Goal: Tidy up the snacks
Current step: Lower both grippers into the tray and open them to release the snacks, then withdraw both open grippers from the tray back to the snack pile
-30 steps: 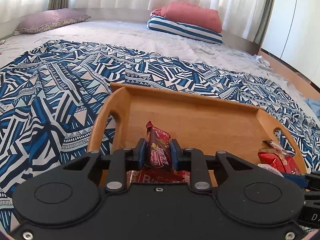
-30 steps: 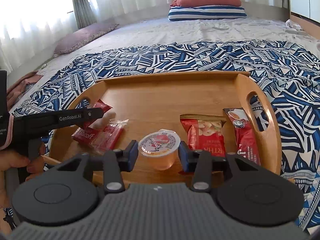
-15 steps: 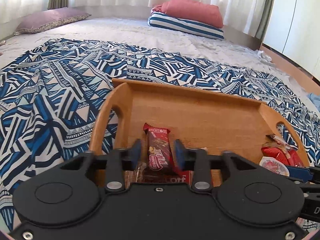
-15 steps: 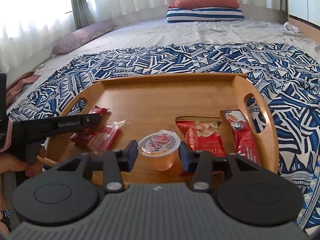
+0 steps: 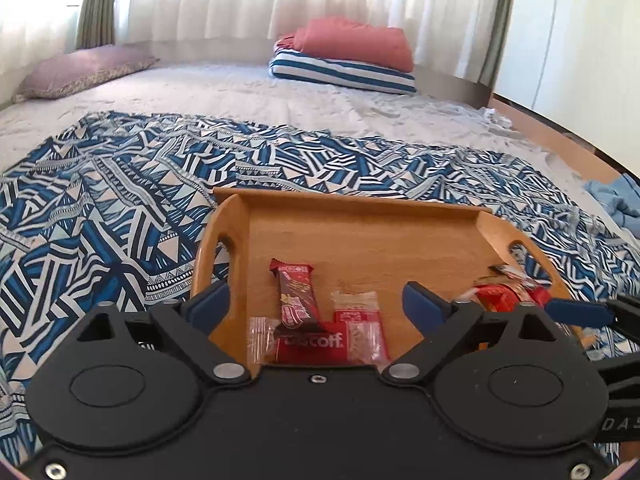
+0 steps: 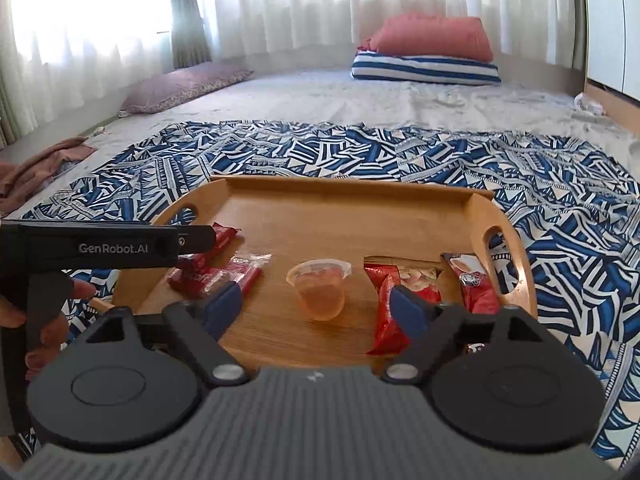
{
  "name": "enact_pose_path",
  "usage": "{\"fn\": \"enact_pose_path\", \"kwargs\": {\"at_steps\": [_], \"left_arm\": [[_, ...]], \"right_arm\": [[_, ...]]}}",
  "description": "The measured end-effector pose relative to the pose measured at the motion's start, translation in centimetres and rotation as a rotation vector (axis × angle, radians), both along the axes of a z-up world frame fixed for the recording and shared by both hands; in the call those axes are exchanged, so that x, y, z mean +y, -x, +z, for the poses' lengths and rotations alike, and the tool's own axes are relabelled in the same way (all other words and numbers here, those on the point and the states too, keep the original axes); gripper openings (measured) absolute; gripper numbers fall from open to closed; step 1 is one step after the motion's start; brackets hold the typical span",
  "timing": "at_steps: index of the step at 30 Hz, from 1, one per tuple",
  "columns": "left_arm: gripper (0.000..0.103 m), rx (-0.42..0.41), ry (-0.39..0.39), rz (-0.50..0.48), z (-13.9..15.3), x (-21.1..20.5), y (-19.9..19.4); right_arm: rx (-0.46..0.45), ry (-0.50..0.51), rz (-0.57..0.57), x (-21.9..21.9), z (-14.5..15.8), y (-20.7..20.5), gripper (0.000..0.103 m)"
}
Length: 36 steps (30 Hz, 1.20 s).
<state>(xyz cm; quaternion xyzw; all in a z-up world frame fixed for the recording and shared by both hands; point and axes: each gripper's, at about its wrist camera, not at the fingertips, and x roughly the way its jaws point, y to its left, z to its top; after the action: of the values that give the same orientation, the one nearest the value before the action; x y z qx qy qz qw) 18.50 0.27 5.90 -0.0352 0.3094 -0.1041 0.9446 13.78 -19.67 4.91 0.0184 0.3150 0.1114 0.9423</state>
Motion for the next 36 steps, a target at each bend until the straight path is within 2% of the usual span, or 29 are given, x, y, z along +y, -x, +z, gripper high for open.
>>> {"fn": "enact_pose_path", "kwargs": {"at_steps": [4, 11, 21, 36], "left_arm": [[0.098, -0.025, -0.027, -0.010, 0.6, -0.2, 1.7], [0.101, -0.034, -0.009, -0.032, 1.1, 0.2, 4.7], [0.102, -0.057, -0.051, -0.054, 0.8, 0.0, 8.4], [0.103, -0.051, -0.051, -0.051, -1.6, 0.2, 13.0]], "right_arm": [[-0.017, -0.010, -0.004, -0.3, 0.4, 1.0, 0.097], [-0.045, -0.004, -0.015, -1.0, 0.8, 3.0, 0.103], [-0.069, 0.028, -0.037, -1.3, 0.4, 5.6, 0.103], [-0.120, 0.141, -0.044, -1.4, -0.8, 9.6, 0.103]]}}
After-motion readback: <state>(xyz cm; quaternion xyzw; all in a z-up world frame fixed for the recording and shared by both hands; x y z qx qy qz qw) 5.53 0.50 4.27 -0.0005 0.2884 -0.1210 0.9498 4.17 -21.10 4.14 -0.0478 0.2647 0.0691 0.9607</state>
